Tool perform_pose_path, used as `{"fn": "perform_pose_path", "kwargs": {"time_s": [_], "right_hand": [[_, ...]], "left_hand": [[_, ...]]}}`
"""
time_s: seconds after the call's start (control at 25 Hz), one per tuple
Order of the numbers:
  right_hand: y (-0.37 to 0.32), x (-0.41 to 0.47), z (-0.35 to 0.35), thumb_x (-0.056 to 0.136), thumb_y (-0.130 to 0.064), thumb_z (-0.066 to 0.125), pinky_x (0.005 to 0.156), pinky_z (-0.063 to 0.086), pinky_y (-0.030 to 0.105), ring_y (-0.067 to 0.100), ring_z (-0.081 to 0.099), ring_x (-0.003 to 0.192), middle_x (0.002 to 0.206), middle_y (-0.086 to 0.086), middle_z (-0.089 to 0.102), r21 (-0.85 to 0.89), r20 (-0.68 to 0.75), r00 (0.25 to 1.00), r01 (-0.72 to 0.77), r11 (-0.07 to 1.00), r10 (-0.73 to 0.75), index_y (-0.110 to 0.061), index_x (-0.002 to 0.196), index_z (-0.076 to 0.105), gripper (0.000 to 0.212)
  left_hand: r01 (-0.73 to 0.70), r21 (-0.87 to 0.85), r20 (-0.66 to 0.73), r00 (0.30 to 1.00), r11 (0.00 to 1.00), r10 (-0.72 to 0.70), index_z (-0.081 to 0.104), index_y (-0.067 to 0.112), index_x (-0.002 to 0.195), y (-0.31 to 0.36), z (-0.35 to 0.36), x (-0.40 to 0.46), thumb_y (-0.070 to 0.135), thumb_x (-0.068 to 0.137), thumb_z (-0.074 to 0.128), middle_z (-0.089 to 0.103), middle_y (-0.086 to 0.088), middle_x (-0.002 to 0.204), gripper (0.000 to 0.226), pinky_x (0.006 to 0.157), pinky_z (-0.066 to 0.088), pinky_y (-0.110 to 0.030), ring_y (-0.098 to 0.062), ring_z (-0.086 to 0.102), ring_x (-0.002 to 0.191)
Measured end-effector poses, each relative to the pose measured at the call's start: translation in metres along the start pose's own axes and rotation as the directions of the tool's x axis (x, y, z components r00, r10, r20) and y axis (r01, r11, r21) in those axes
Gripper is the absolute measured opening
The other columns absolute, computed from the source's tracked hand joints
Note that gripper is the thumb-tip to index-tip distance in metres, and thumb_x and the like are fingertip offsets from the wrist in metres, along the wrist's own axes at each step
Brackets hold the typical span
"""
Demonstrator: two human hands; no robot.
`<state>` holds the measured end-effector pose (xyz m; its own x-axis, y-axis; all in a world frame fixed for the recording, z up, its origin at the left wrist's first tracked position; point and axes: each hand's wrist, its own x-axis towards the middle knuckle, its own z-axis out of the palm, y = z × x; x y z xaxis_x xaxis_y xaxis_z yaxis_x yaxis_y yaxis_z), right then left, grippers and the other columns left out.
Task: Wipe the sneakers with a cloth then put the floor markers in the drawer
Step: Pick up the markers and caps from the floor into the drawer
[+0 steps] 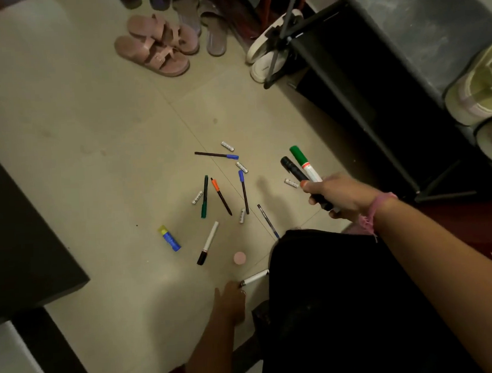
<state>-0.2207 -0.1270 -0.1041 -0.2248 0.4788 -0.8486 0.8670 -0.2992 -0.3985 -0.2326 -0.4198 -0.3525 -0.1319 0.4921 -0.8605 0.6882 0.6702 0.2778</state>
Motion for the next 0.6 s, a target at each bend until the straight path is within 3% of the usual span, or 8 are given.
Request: {"fn": "perform_pose_path", "kwargs": {"time_s": [0.08, 0.12, 0.28, 0.44, 0.6], "right_hand": [[-0.006, 0.004, -0.001, 0.092, -0.033, 0.058, 0.047, 0.032, 0.021, 0.009, 0.036, 0.054, 0.067, -0.001, 0.052, 0.083, -0.02, 0.999, -0.029, 0.996, 0.031, -0.007, 0.103, 0.058, 0.029], [-0.009, 0.006, 0.0, 0.091, -0.033, 0.058, 0.048, 0.032, 0.021, 0.009, 0.036, 0.055, 0.067, -0.001, 0.052, 0.126, -0.028, 0.999, -0.038, 0.991, 0.042, -0.007, 0.107, 0.058, 0.031], [-0.013, 0.018, 0.012, 0.092, -0.031, 0.058, 0.048, 0.033, 0.02, 0.008, 0.036, 0.055, 0.068, -0.001, 0.051, 0.137, -0.005, 0.997, -0.08, 0.987, 0.081, -0.006, 0.115, 0.056, 0.035], [-0.013, 0.031, 0.017, 0.092, -0.032, 0.057, 0.047, 0.034, 0.02, 0.008, 0.036, 0.054, 0.069, 0.0, 0.052, 0.086, 0.012, 0.993, -0.115, 0.99, 0.115, -0.005, 0.117, 0.054, 0.037], [-0.013, 0.04, 0.02, 0.092, -0.032, 0.057, 0.044, 0.035, 0.019, 0.008, 0.036, 0.053, 0.069, 0.0, 0.051, 0.097, 0.013, 0.994, -0.109, 0.989, 0.108, -0.006, 0.116, 0.052, 0.035]], "left_hand": [[-0.07, 0.169, 0.072, 0.996, 0.983, 0.059, 0.031, 0.008, 0.147, 0.005, 0.021, 0.003, 0.015, 0.098, 0.041, -0.003, -0.011, 0.162, 0.05, 0.116, 0.001, -0.059, -0.028, -0.002, 0.149], [-0.079, 0.195, 0.063, 0.996, 0.978, 0.068, 0.028, 0.008, 0.149, 0.008, 0.027, 0.007, 0.019, 0.1, 0.039, -0.008, -0.01, 0.162, 0.051, 0.116, -0.001, -0.06, -0.028, -0.007, 0.149], [0.005, 0.165, 0.05, 0.999, 0.986, -0.014, 0.019, 0.008, 0.152, 0.01, 0.031, 0.026, 0.022, 0.104, 0.026, -0.007, -0.007, 0.162, 0.051, 0.117, -0.001, -0.057, -0.024, -0.006, 0.149], [0.034, 0.175, 0.074, 0.996, 0.984, -0.048, 0.014, 0.007, 0.153, 0.003, 0.038, 0.042, 0.028, 0.101, 0.037, -0.003, -0.008, 0.162, 0.06, 0.115, 0.003, -0.058, -0.024, -0.002, 0.149], [0.058, 0.069, 0.063, 0.996, 0.996, -0.062, 0.013, 0.0, 0.151, -0.003, 0.052, 0.052, 0.021, 0.1, 0.043, 0.006, -0.011, 0.159, 0.062, 0.117, 0.007, -0.052, -0.027, 0.005, 0.147]]}}
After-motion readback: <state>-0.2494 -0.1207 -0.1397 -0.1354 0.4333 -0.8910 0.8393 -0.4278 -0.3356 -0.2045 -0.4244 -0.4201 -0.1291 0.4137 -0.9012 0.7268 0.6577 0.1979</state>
